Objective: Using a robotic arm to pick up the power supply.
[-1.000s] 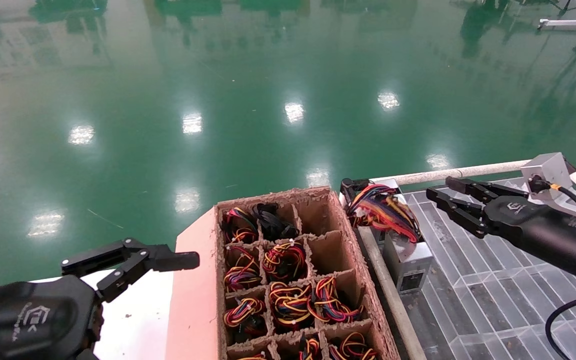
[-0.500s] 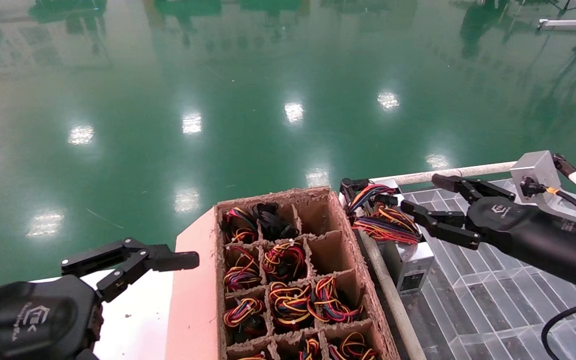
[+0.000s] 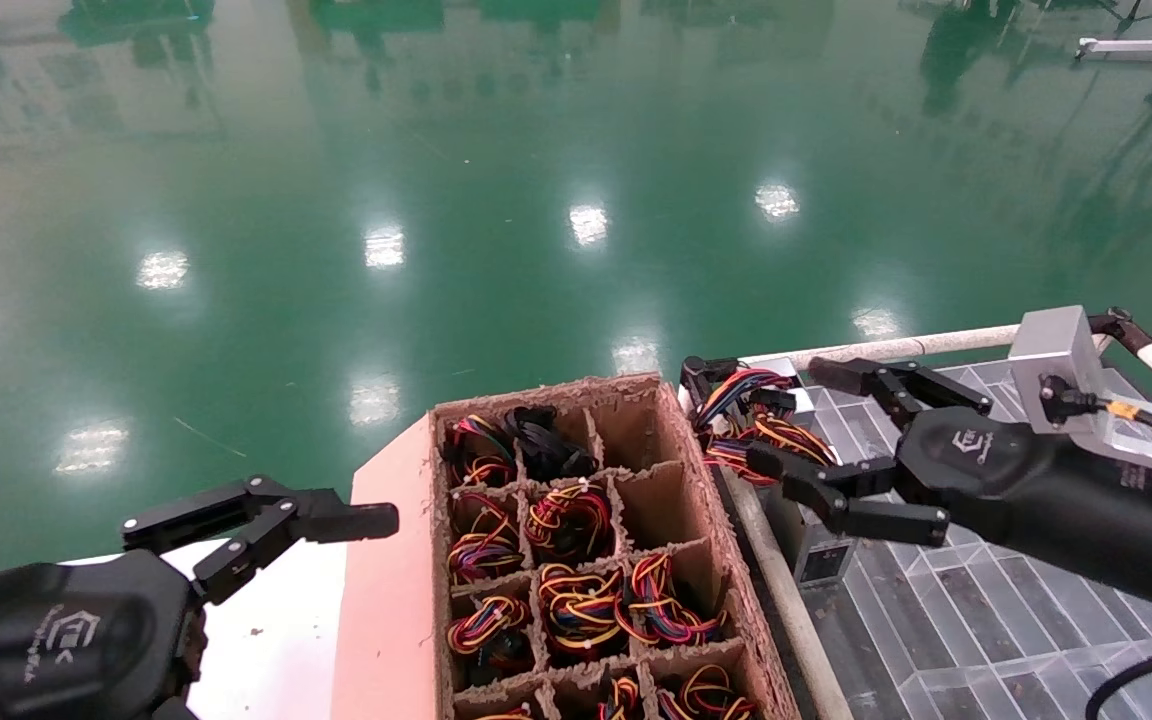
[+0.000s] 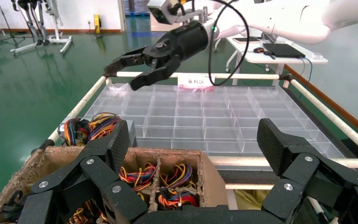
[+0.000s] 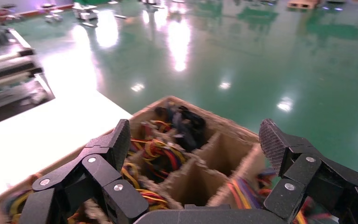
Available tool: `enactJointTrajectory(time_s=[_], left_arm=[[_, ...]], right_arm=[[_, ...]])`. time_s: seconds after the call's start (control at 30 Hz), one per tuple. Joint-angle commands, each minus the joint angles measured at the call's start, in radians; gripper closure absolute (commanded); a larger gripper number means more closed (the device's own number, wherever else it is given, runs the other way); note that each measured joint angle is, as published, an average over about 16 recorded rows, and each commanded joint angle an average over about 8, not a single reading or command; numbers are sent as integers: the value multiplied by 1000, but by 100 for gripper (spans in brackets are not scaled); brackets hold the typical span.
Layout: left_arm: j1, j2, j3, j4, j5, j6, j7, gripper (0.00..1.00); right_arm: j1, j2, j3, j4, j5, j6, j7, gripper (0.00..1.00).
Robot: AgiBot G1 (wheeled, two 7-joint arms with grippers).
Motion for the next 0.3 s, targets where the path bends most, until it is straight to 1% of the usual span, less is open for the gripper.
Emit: enactJointTrajectory(time_s=[0.03,0.2,0.3], left_arm=[[0,0,0,0,0,0,0,0],[0,0,0,0,0,0,0,0],[0,0,0,0,0,0,0,0]], right_arm=[[-1,2,1,13,10,-20,2,0],[-5,8,4,45,35,-71,6,0],[-6,10,4,55,42,-86,7,0]])
